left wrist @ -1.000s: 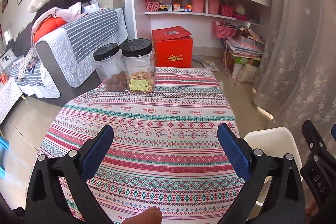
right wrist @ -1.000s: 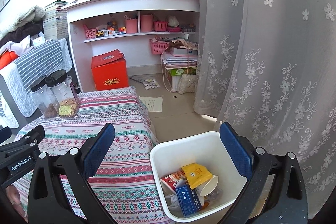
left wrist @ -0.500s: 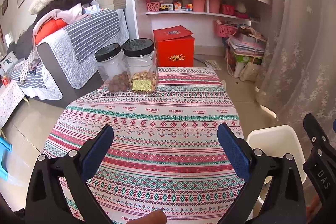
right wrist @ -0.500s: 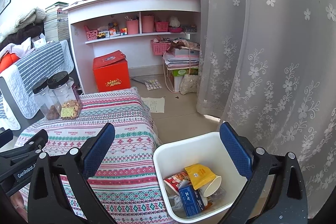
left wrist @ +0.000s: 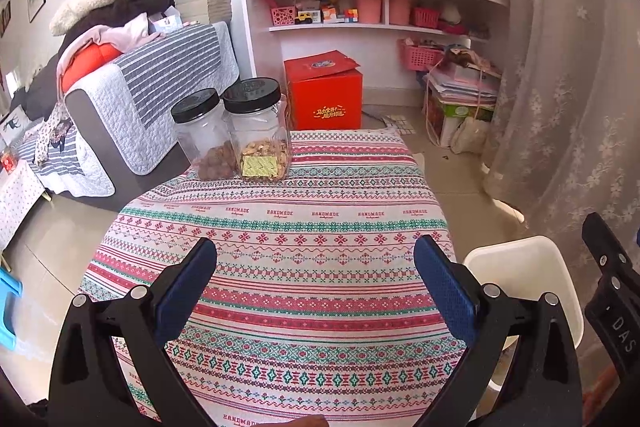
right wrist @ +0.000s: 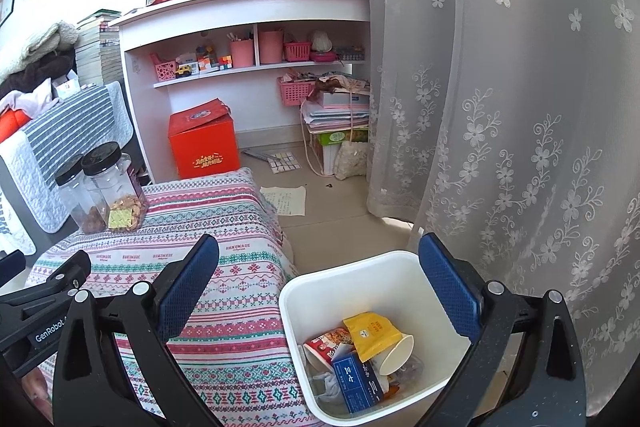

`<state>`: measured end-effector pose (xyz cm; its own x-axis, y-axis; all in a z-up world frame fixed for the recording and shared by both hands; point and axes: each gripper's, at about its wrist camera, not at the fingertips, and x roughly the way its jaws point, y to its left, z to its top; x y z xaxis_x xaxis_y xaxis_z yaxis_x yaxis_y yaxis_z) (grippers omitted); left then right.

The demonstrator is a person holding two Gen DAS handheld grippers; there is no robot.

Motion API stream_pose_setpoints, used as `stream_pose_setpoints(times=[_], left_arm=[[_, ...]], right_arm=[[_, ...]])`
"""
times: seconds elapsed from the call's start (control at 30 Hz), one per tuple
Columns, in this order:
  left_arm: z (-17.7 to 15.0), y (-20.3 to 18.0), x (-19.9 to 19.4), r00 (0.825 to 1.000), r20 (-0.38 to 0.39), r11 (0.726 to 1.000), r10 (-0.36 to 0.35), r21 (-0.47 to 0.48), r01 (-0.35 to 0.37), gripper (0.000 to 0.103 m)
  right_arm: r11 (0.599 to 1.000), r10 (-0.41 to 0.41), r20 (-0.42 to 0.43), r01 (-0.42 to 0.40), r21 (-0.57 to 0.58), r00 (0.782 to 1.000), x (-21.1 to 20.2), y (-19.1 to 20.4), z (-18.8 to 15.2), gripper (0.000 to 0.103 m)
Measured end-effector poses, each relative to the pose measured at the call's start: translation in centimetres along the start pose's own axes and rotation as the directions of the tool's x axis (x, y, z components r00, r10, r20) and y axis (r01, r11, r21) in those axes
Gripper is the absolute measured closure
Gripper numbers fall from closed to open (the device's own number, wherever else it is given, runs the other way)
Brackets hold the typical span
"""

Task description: Collect trash

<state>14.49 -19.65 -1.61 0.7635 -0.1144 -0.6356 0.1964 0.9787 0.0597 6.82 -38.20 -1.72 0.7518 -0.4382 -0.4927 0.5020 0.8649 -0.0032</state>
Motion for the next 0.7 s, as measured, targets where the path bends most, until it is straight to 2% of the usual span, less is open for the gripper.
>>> stream_pose_setpoints(times=[0.6, 0.7], left_arm=[[-0.1, -1.1, 0.4, 0.999, 0.022, 0.999, -0.042, 0.030, 0.041, 0.014], [-0.1, -1.2, 0.3, 0.998, 0.030, 0.998, -0.062, 0.032, 0.061, 0.019]], right_arm=[[1.000, -0.008, -0.002, 0.008, 0.008, 1.000, 0.3, -0.7, 0.0, 0.007], [1.000, -0.008, -0.002, 0.008, 0.008, 1.000, 0.3, -0.7, 0.0, 0.007]])
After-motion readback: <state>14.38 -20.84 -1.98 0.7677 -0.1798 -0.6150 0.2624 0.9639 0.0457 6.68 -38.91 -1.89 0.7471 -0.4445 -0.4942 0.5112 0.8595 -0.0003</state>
